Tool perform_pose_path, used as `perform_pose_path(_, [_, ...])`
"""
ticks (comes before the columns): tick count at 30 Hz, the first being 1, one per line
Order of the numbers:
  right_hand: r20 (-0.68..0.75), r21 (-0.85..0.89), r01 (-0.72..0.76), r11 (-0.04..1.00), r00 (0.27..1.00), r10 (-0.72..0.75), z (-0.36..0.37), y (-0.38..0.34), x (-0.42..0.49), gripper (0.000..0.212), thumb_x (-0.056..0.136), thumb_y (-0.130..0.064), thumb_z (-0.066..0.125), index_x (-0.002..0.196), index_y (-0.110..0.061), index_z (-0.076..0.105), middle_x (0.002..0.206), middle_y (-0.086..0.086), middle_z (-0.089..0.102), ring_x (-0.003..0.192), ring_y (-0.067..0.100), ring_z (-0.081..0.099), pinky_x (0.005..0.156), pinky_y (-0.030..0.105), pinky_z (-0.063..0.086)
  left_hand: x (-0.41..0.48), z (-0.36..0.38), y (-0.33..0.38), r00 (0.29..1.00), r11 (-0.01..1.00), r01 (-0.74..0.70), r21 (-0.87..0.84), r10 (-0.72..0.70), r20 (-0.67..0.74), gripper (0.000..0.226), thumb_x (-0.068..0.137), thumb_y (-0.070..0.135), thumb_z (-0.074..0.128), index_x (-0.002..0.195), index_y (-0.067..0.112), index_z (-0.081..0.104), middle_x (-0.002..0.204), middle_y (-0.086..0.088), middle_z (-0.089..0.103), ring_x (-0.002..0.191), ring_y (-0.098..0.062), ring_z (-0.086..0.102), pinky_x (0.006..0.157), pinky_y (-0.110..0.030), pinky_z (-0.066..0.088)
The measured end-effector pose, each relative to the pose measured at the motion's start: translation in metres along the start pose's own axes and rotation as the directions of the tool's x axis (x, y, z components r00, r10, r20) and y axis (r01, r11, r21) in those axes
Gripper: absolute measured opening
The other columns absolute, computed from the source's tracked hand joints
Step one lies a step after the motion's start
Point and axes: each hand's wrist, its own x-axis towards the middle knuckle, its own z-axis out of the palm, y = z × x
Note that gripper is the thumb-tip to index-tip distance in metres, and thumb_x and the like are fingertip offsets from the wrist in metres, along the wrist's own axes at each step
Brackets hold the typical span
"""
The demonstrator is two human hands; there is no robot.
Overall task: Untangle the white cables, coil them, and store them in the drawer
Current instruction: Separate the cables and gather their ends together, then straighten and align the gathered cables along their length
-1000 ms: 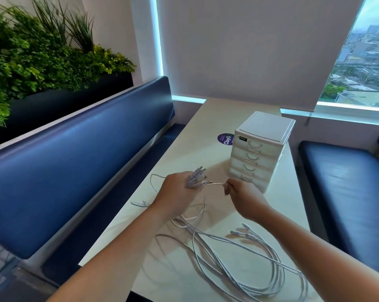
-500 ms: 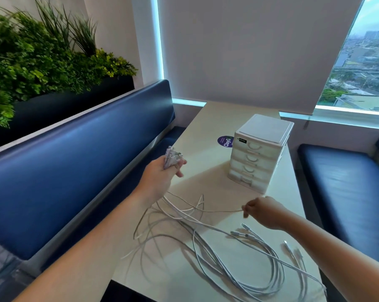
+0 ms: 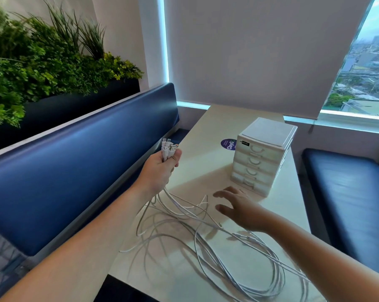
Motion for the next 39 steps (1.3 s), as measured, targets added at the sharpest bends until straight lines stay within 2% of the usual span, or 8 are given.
perform_pose_path(5, [-0.042, 0.292, 0.203, 0.935, 0.979, -0.2, 0.002, -0.059, 0.012, 0.041, 0.094, -0.04, 0.054, 0.13, -0.02, 0.053, 0.123, -0.002, 0.05, 0.108, 0.009, 0.051, 0.092, 0.019, 0.041, 0.0, 0.003, 0.007, 1.0, 1.0, -0.015, -0.004, 0.015, 0.014, 0.038, 0.098, 0.039, 0.05, 0.071, 0.012, 0.044, 0.048, 0.006, 0.027, 0.045, -0.01, 0.017, 0.046, -0.026, 0.016])
perform_pose_path(9, [0.114, 0.248, 0.205, 0.947, 0.964, -0.239, 0.009, -0.076, 0.025, 0.058, 0.089, -0.049, 0.058, 0.138, -0.021, 0.044, 0.126, 0.001, 0.05, 0.111, 0.015, 0.05, 0.096, 0.027, 0.041, -0.002, 0.008, 0.019, 0.999, 0.999, -0.043, -0.012, 0.043, 0.018, 0.037, 0.1, 0.035, 0.048, 0.072, 0.013, 0.041, 0.052, 0.005, 0.024, 0.047, -0.01, 0.017, 0.045, -0.024, 0.016])
perform_pose_path(18, [0.213, -0.043, -0.035, 0.998, 0.976, 0.043, 0.012, -0.006, 0.031, 0.087, 0.081, -0.057, 0.063, 0.149, -0.024, 0.02, 0.153, 0.008, 0.022, 0.138, 0.029, 0.028, 0.113, 0.043, 0.028, -0.002, -0.004, 0.028, 0.996, 0.995, -0.084, 0.044, 0.084, 0.012, 0.039, 0.099, 0.036, 0.05, 0.07, 0.012, 0.045, 0.05, 0.008, 0.027, 0.048, -0.01, 0.019, 0.043, -0.021, 0.019])
perform_pose_path(22, [0.381, -0.127, -0.22, 0.967, 0.89, 0.252, 0.005, 0.037, 0.019, 0.107, 0.072, -0.067, 0.065, 0.151, -0.024, 0.008, 0.157, 0.01, 0.018, 0.14, 0.03, 0.027, 0.114, 0.043, 0.026, -0.002, -0.016, 0.027, 0.997, 0.997, -0.083, 0.011, 0.083, -0.008, 0.036, 0.1, 0.034, 0.05, 0.071, 0.014, 0.044, 0.049, 0.011, 0.027, 0.048, -0.009, 0.018, 0.043, -0.02, 0.018])
perform_pose_path(26, [0.443, -0.233, -0.217, 0.948, 0.844, 0.302, 0.0, 0.049, 0.007, 0.119, 0.06, -0.075, 0.067, 0.151, -0.027, 0.007, 0.156, 0.007, 0.02, 0.139, 0.029, 0.029, 0.114, 0.041, 0.026, -0.001, -0.018, 0.031, 0.995, 0.995, -0.099, -0.016, 0.099, 0.001, 0.035, 0.101, 0.033, 0.048, 0.071, 0.015, 0.042, 0.048, 0.012, 0.028, 0.046, -0.008, 0.019, 0.042, -0.021, 0.018])
perform_pose_path(31, [0.292, 0.113, -0.021, 0.993, 0.956, -0.013, -0.015, -0.009, 0.017, 0.12, 0.064, -0.062, 0.073, 0.151, -0.032, -0.003, 0.158, -0.004, 0.004, 0.142, 0.023, 0.021, 0.116, 0.038, 0.022, 0.001, -0.006, 0.035, 0.996, 0.994, -0.085, -0.073, 0.087, 0.022, 0.036, 0.101, 0.032, 0.049, 0.07, 0.017, 0.04, 0.05, 0.009, 0.027, 0.045, -0.007, 0.018, 0.041, -0.019, 0.019])
perform_pose_path(36, [0.057, 0.464, 0.172, 0.869, 0.973, -0.223, -0.027, -0.08, 0.03, 0.084, 0.074, -0.04, 0.078, 0.139, -0.041, 0.026, 0.129, -0.015, 0.04, 0.109, -0.001, 0.046, 0.088, 0.011, 0.039, -0.002, 0.007, 0.041, 0.993, 0.988, -0.072, -0.136, 0.084, 0.08, 0.043, 0.099, 0.028, 0.055, 0.056, 0.026, 0.05, 0.055, -0.001, 0.025, 0.049, -0.013, 0.019, 0.046, -0.026, 0.018])
perform_pose_path(39, [0.039, 0.596, 0.218, 0.772, 0.953, -0.299, -0.023, -0.105, 0.04, 0.053, 0.079, -0.027, 0.076, 0.119, -0.039, 0.043, 0.111, -0.019, 0.052, 0.086, -0.006, 0.05, 0.08, 0.013, 0.045, -0.001, 0.016, 0.044, 0.994, 0.986, -0.033, -0.164, 0.049, 0.093, 0.042, 0.096, 0.027, 0.059, 0.056, 0.023, 0.047, 0.056, -0.003, 0.024, 0.048, -0.012, 0.019, 0.045, -0.026, 0.018])
